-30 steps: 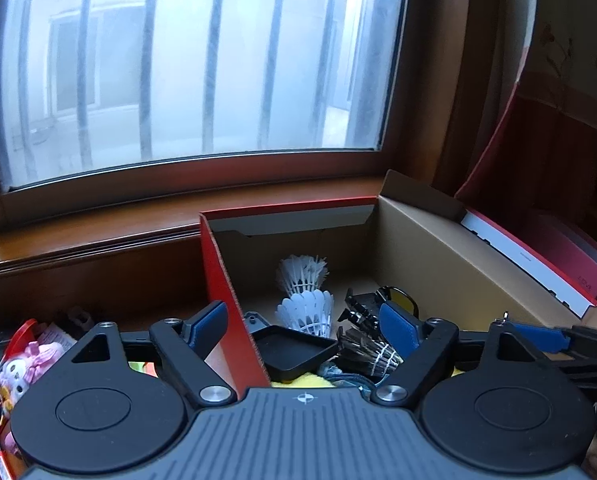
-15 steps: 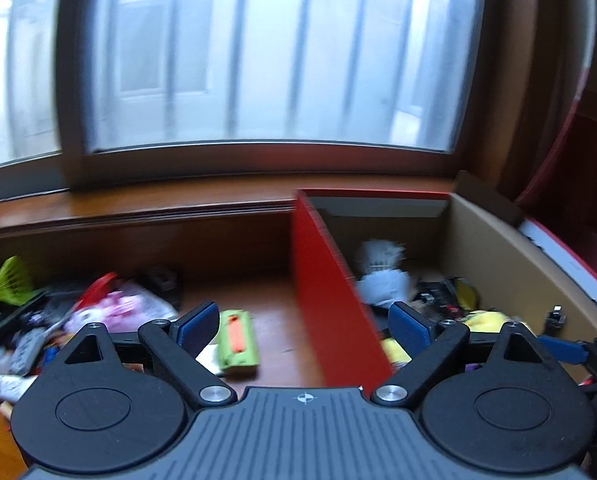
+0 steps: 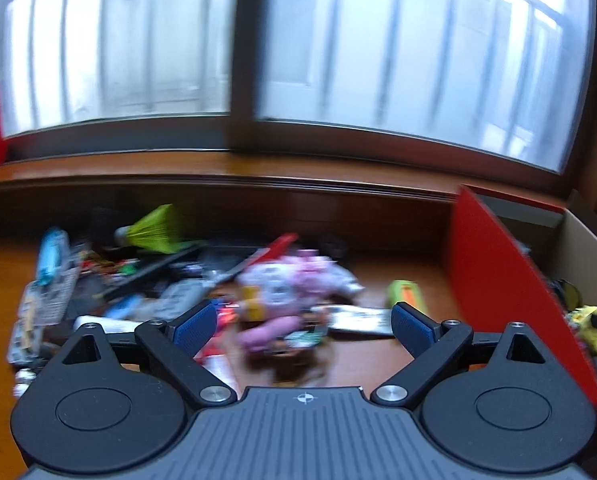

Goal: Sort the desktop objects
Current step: 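Withdraw the right gripper from the box back over the clutter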

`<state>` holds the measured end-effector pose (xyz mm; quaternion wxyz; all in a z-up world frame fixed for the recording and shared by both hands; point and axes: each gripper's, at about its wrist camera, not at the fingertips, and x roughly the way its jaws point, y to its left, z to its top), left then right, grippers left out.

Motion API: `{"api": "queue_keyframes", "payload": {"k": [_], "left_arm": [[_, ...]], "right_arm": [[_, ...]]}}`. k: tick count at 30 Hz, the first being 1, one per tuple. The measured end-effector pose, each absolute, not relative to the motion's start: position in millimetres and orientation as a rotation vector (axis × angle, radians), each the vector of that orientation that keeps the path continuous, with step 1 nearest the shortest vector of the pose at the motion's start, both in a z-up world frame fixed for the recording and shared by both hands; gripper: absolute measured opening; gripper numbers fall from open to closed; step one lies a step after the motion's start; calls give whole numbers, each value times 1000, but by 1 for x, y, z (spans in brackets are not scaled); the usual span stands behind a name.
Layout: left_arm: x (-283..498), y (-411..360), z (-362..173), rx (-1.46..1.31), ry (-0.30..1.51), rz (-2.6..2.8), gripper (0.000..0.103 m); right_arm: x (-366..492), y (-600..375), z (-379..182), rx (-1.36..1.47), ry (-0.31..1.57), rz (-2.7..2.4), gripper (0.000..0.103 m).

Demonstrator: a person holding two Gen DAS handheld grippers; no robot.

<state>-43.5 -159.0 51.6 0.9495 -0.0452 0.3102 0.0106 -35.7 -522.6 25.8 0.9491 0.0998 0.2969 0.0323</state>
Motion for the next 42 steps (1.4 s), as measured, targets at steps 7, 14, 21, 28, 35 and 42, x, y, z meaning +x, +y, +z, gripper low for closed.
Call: {"api": "queue_keyframes", "payload": {"k": [7, 14, 21, 28, 35, 42], "left_arm": [[-57, -61, 49, -39, 635, 39, 96], [-65, 18, 42, 2, 650, 58, 96], [-57, 60, 35, -75, 657, 49, 96], [-26, 64, 17, -120, 680, 18, 94], [-11, 71, -2, -144, 725, 20, 76], [5, 78, -21, -169, 770, 21, 66]], "right_arm": [[-53, -470, 53, 264, 545, -62, 95], [-69, -347, 53, 193, 553, -37, 99], [-62, -286, 54, 163, 552, -190, 95], [-63, -267, 71, 135, 484, -243, 93], [-54, -226, 67, 83, 506, 29, 94], [-33, -166, 52, -24, 585, 248, 94]]}}
